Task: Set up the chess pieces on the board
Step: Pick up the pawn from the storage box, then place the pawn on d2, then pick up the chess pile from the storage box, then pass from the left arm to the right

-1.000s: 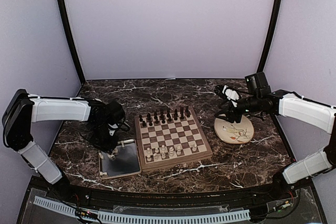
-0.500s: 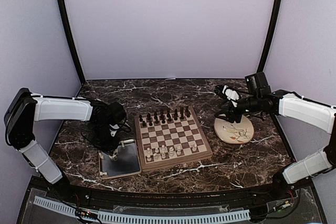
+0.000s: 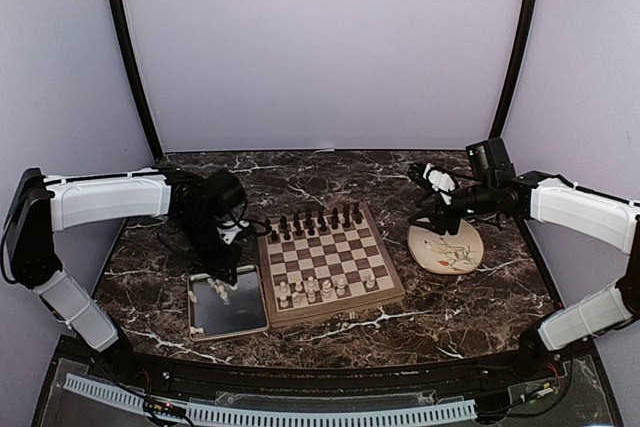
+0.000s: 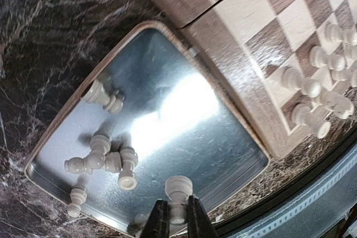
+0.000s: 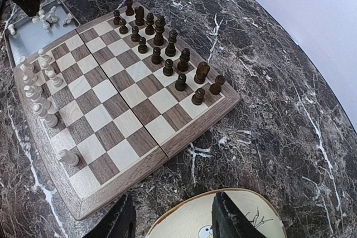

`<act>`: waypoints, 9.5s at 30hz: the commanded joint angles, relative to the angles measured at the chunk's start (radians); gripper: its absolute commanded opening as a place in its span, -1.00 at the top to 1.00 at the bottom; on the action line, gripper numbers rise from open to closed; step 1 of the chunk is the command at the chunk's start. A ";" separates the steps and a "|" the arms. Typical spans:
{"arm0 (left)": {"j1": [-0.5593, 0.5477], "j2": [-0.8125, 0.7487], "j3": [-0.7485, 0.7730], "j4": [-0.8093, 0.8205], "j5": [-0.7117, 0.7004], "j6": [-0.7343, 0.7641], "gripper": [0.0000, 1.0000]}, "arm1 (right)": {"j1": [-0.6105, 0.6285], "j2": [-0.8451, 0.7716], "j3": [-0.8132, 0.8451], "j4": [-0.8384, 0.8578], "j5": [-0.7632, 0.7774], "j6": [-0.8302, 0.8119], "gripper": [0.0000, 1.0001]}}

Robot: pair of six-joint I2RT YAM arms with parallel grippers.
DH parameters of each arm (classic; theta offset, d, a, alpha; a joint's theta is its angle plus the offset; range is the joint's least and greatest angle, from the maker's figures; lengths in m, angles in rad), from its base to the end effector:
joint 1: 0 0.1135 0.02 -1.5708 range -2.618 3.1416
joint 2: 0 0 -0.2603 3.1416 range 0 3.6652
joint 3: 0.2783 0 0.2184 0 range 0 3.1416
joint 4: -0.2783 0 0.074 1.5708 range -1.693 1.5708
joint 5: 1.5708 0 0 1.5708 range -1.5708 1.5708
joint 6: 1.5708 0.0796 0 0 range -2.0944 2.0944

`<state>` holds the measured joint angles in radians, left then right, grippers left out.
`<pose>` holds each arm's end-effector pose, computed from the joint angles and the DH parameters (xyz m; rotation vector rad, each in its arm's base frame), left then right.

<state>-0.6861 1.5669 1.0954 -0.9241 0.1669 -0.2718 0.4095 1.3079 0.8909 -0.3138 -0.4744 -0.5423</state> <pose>0.1927 -0.1749 0.1817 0.6478 2.9737 -0.3491 0.2392 0.1434 0.2380 -1.2385 1.8762 0.4729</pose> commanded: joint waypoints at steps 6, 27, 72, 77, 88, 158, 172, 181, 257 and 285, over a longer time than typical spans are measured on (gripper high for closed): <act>-0.117 0.111 0.232 0.065 -0.014 0.122 0.86 | -0.003 0.000 -0.003 0.021 0.003 -0.008 0.05; -0.235 0.486 0.652 0.025 -0.014 0.280 0.83 | -0.003 -0.018 -0.013 0.026 0.022 -0.022 0.05; -0.283 0.579 0.698 -0.025 0.023 0.312 0.54 | -0.003 -0.012 -0.015 0.024 0.021 -0.027 0.05; -0.286 0.579 0.705 -0.005 0.032 0.299 0.46 | -0.003 -0.015 -0.015 0.023 0.022 -0.028 0.05; -0.285 0.489 0.714 -0.038 -0.083 0.270 0.27 | -0.003 -0.013 -0.013 0.017 0.019 -0.029 0.05; 0.145 -0.174 -0.300 0.273 -0.010 -0.290 0.19 | 0.435 0.263 0.298 -0.204 0.076 -0.028 0.08; 0.108 -0.066 -0.328 0.397 0.073 -0.294 0.26 | 0.442 0.272 0.284 -0.197 0.076 -0.028 0.08; 0.078 -0.002 -0.292 0.399 0.022 -0.297 0.40 | 0.445 0.279 0.287 -0.198 0.074 -0.028 0.08; -0.101 -0.199 -0.232 0.906 0.410 0.180 0.77 | 0.446 0.696 0.735 -0.180 -0.526 0.548 0.36; -0.107 -0.141 -0.228 0.886 0.371 0.189 0.75 | 0.432 0.681 0.767 -0.187 -0.540 0.544 0.93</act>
<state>-0.7860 1.4101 0.8497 -0.0292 0.5529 -0.0917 0.8566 1.9991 1.6291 -0.5335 -0.9489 -0.0071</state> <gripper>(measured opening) 0.173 0.095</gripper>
